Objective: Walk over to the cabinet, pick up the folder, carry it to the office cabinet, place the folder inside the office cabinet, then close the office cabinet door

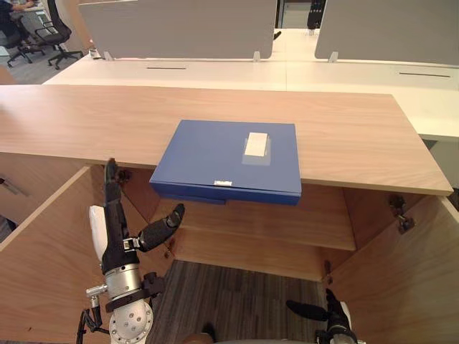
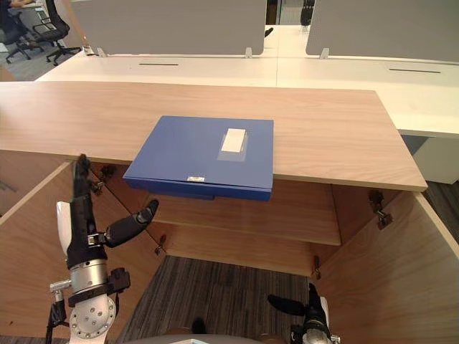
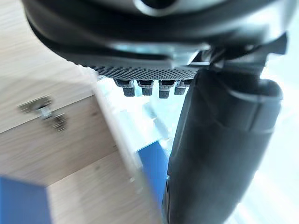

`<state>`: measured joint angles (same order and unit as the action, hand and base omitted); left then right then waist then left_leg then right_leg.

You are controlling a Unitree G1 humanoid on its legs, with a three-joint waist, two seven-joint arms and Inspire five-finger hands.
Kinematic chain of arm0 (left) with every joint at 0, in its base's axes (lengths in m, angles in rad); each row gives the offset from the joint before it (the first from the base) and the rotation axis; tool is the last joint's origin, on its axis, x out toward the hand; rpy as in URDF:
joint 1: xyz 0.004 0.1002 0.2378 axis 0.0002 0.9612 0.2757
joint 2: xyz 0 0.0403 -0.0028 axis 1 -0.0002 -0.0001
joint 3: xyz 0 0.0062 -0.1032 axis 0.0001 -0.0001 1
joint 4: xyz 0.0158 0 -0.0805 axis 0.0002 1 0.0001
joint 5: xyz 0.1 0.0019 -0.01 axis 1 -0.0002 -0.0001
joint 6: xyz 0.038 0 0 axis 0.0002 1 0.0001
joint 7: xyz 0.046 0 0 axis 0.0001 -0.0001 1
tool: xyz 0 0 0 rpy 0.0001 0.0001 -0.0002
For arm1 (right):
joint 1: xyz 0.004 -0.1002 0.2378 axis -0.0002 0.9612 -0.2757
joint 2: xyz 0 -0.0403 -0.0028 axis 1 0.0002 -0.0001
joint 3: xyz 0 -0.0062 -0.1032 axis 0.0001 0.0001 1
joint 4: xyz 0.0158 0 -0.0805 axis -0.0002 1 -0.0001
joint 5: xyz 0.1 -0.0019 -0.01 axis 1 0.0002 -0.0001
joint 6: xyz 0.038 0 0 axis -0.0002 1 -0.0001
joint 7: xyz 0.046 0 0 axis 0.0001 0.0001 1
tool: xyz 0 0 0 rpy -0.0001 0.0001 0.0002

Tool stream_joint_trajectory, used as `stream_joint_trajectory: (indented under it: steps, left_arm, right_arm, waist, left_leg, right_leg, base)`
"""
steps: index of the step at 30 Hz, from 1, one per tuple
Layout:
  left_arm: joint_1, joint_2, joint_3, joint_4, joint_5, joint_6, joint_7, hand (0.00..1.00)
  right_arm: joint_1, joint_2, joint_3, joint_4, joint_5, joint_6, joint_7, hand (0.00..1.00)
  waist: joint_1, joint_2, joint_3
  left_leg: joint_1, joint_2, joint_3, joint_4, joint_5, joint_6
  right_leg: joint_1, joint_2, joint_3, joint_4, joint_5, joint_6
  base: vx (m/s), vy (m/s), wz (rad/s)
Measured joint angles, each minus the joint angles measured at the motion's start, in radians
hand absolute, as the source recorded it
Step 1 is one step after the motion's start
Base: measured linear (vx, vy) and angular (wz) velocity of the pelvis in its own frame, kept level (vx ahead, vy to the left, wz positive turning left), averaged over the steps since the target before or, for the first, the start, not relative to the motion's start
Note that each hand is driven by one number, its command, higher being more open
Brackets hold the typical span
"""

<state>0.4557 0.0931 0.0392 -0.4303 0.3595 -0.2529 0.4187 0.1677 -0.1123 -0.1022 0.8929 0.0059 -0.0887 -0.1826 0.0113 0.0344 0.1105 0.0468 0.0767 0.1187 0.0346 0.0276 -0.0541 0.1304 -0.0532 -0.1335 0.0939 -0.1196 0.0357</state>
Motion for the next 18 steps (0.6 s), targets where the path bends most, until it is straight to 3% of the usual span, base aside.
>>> stream_joint_trajectory:
  steps: [8,15,16,18]
  left_arm:
    - [-0.082,0.122,-0.092,-0.003,0.181,-0.001,-0.021,1.00]
    - [-0.184,0.235,-0.170,0.040,0.225,-0.003,-0.075,1.00]
    - [-0.205,0.249,-0.176,0.067,0.235,-0.002,-0.079,0.00]
    - [-0.218,0.258,-0.180,0.101,0.262,0.006,-0.083,0.00]
  right_arm:
    - [-0.001,-0.003,0.029,0.004,0.000,-0.004,0.008,1.00]
    - [0.006,-0.006,0.031,0.003,0.000,-0.003,0.028,1.00]
    - [0.006,-0.006,0.031,0.000,0.000,-0.003,0.032,1.00]
    - [0.006,-0.006,0.033,-0.003,0.000,-0.003,0.034,1.00]
  waist:
    - [-0.010,-0.006,-0.009]
    - [-0.037,-0.014,-0.020]
    - [-0.042,-0.014,-0.021]
    - [-0.053,-0.013,-0.031]
  left_leg:
    - [0.006,-0.005,0.010,-0.005,-0.001,0.003]
    - [0.037,-0.010,0.043,-0.066,0.020,0.009]
    - [0.048,-0.012,0.051,-0.087,0.029,0.009]
    - [0.055,-0.014,0.063,-0.116,0.040,0.011]
  right_leg:
    - [0.007,0.000,0.012,-0.008,0.008,0.008]
    - [-0.011,-0.002,0.045,-0.008,0.012,0.011]
    - [-0.016,-0.002,0.051,-0.008,0.013,0.012]
    - [-0.027,-0.001,0.062,-0.008,0.014,0.013]
  base:
    - [0.00,-0.005,-0.03]
    - [0.00,0.005,-0.15]
    - [0.00,0.004,-0.16]
    - [0.02,0.012,-0.18]
